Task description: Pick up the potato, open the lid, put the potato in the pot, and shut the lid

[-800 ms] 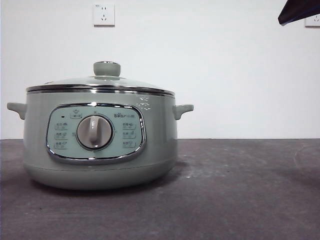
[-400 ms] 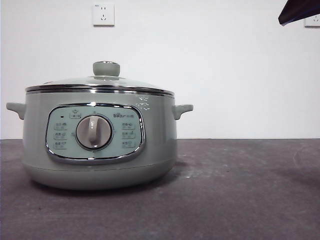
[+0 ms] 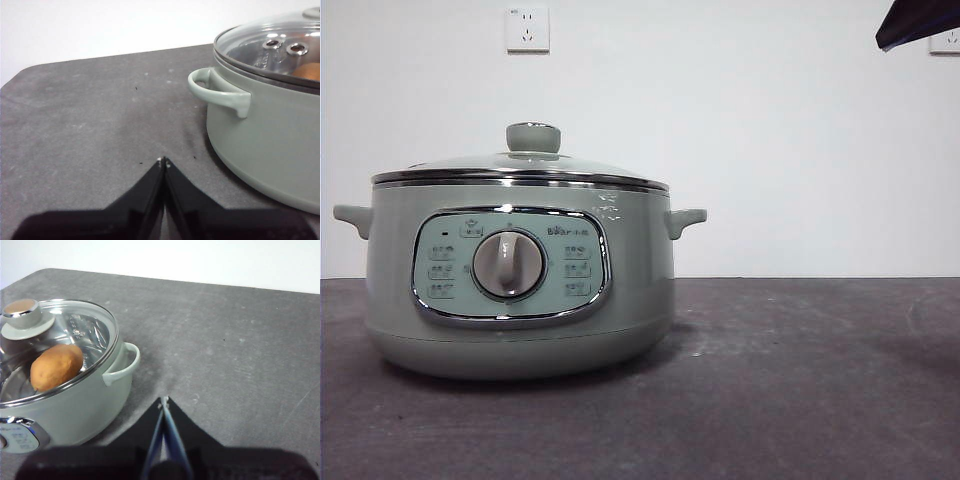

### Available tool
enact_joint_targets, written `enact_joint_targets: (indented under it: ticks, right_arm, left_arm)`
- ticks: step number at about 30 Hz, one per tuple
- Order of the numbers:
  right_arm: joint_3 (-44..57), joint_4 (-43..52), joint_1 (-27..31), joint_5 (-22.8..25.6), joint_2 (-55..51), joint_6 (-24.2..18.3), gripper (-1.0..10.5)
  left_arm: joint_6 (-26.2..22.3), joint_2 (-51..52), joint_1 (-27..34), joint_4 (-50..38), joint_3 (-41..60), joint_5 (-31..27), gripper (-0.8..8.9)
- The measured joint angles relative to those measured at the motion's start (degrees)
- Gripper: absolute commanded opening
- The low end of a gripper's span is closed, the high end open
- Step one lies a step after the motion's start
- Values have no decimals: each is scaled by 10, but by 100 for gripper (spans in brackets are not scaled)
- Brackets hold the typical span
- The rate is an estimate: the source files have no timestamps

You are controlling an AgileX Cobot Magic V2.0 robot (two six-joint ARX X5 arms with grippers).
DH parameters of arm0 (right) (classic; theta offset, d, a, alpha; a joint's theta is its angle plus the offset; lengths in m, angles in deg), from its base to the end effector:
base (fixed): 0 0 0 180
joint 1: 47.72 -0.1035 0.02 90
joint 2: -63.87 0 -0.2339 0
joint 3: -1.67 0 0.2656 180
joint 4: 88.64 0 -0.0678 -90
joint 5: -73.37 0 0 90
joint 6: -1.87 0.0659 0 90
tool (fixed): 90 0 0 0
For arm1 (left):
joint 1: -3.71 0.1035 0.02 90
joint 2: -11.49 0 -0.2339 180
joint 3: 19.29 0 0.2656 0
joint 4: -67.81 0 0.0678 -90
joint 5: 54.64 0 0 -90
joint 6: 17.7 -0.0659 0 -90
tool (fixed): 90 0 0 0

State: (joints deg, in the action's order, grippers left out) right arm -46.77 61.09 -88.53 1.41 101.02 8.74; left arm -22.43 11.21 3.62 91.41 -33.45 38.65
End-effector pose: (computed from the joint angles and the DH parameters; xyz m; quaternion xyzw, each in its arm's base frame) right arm 0.1779 0.1266 0.2543 -0.0229 0.1550 0.1857 0.9700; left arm 0.1756 -0.0041 0.1458 0.0387 0.0834 -0.0329 0.9952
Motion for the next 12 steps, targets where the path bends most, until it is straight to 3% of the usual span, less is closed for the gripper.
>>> enact_joint_targets:
  ticks: [12]
  right_arm:
    - [0,-3,0,0,0,0,1]
  left_arm:
    - [2,0,0,0,0,-1,-3]
